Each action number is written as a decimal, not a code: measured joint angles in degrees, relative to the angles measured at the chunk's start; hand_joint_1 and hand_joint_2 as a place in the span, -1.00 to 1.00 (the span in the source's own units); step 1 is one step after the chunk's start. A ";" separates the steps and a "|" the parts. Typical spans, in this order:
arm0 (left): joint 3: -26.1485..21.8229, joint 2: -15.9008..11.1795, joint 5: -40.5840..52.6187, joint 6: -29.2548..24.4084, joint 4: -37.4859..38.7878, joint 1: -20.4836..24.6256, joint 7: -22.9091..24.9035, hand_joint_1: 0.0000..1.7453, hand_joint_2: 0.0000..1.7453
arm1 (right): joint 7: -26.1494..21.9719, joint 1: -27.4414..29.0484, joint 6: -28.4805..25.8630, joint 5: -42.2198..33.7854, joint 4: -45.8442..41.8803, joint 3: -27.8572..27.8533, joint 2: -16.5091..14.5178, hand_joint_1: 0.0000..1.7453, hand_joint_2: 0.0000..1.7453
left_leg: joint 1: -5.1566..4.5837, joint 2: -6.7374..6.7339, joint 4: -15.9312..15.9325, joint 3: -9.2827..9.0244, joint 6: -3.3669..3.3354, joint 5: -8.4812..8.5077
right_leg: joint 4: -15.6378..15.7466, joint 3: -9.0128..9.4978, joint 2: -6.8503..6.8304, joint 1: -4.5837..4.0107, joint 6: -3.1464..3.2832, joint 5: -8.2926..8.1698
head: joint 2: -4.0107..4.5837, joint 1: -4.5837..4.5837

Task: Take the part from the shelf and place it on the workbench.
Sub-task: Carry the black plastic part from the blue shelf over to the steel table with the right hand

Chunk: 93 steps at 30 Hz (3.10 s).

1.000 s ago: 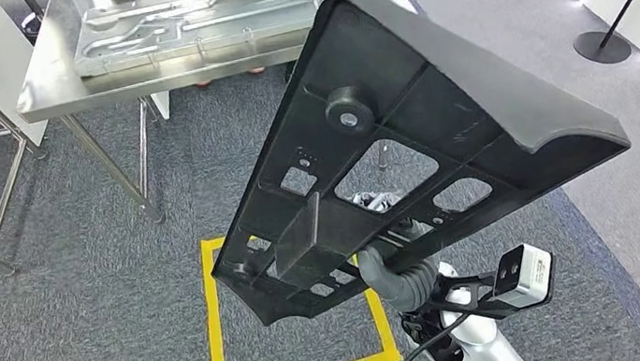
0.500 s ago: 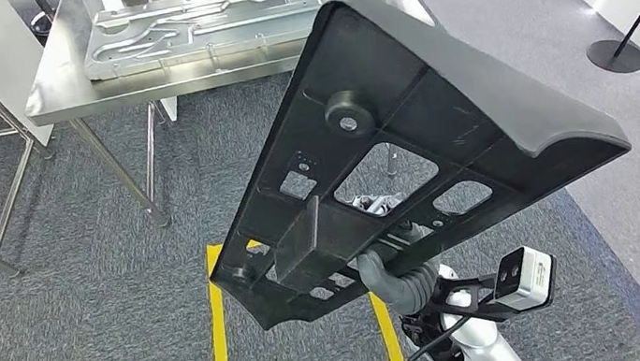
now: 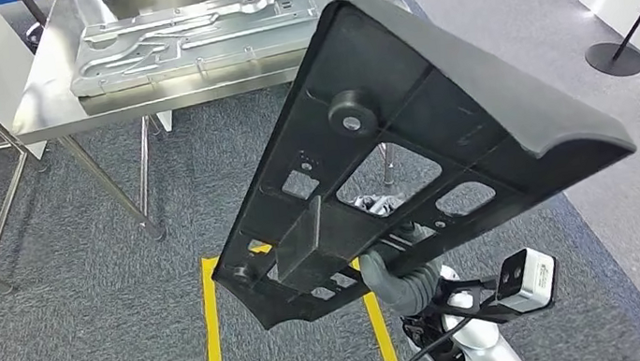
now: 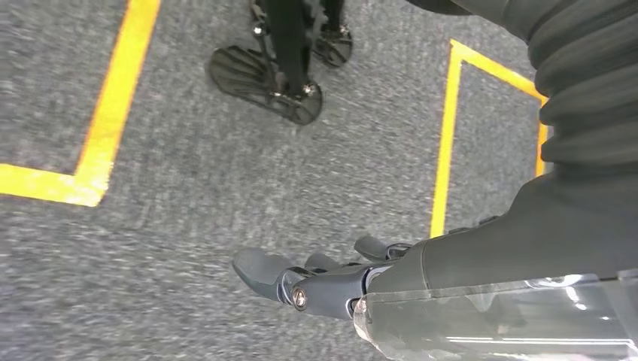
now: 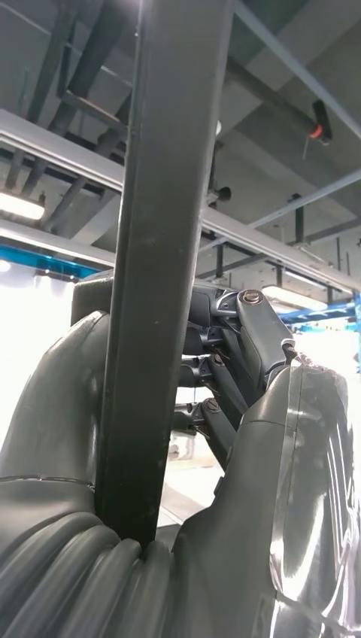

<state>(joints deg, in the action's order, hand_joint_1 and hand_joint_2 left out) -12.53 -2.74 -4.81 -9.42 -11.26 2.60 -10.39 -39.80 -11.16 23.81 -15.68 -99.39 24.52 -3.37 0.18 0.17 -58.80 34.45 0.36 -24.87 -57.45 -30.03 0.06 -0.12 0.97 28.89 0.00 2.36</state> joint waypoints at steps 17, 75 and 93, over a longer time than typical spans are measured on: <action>-0.32 0.25 0.28 0.06 0.00 0.06 -0.05 -1.00 1.00 | -0.03 -0.13 -0.24 -0.31 -0.02 -0.01 0.12 0.56 1.00 | 0.24 0.27 2.05 -4.96 -0.37 -4.14 | -0.68 -4.84 0.02 0.53 -1.32 -3.81 | 0.00 0.00; -1.56 0.77 1.27 0.06 0.00 -0.12 -0.31 -1.00 1.00 | 0.19 0.79 -1.21 -0.62 -1.90 -0.22 0.18 0.56 1.00 | 0.31 -0.05 1.58 -4.36 -1.64 -3.11 | -5.02 -6.10 0.03 0.37 -1.71 -2.77 | 0.00 0.00; -1.65 0.90 1.75 -0.16 0.00 -0.03 0.06 -1.00 1.00 | 0.28 0.10 -1.16 -1.33 -1.74 -0.25 0.14 0.56 1.00 | -0.07 -0.01 0.75 -0.48 -0.20 0.02 | 0.49 0.38 0.36 0.11 -0.43 -0.17 | 0.00 0.01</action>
<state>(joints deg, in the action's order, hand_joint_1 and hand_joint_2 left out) -14.19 -1.84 -3.05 -9.58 -11.26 2.57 -10.33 -39.51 -11.06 22.64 -17.00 -101.13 24.27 -3.23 0.11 0.16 -58.05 33.97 0.16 -24.85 -56.96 -29.65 0.41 -0.01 0.54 28.72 0.00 2.37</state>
